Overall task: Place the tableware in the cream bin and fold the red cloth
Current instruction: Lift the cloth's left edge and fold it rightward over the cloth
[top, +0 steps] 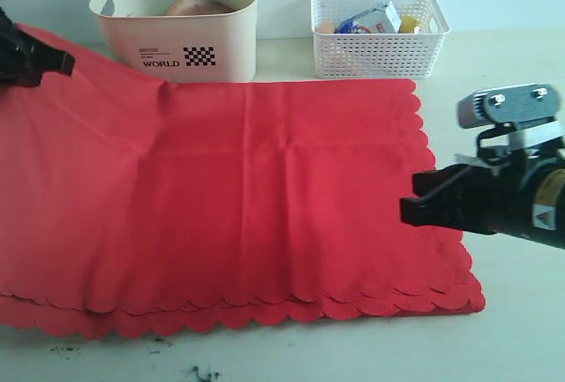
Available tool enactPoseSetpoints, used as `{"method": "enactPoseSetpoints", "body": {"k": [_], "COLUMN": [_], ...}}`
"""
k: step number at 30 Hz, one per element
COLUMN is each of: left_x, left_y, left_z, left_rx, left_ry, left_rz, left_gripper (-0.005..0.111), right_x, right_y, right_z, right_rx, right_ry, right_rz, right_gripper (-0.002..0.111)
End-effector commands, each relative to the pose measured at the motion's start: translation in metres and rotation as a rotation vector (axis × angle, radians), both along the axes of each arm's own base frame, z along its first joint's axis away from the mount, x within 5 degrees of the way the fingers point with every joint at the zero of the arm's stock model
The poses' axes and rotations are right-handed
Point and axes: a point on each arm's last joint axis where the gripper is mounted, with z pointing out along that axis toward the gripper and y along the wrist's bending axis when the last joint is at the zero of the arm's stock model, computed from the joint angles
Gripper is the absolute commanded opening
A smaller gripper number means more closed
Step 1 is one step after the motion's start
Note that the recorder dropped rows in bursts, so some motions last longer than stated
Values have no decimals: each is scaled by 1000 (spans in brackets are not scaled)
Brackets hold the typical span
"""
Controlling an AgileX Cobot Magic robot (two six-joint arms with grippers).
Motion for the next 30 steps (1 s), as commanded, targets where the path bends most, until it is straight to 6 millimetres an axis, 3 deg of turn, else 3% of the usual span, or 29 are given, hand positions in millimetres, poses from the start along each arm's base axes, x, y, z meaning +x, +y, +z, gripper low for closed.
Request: {"method": "enactPoseSetpoints", "body": {"k": [1, 6, 10, 12, 15, 22, 30], "left_x": [-15, -31, -35, -33, -29, -17, -1], "left_y": [-54, -115, -160, -176, -200, -256, -305], "left_z": [36, 67, 80, 77, 73, 61, 43], "left_rx": [-43, -83, -141, -144, -126, -112, -174], "left_ry": [-14, -55, -76, -52, 1, 36, 36], "left_rz": [-131, -281, -344, -357, -381, -448, -483], "left_gripper": [2, 2, 2, 3, 8, 34, 38], "right_x": [17, 24, 25, 25, 23, 4, -37], "right_y": [13, 16, 18, 18, 18, -6, -32], "right_z": [-29, -52, -50, -44, -25, 30, 106], "right_rx": [-14, -31, -12, -8, -32, -187, -122], "right_ry": [88, 164, 150, 123, 69, -20, -276], "right_rz": [36, 29, 30, 43, 88, 19, -102], "right_gripper": [0, 0, 0, 0, 0, 0, 0]}}
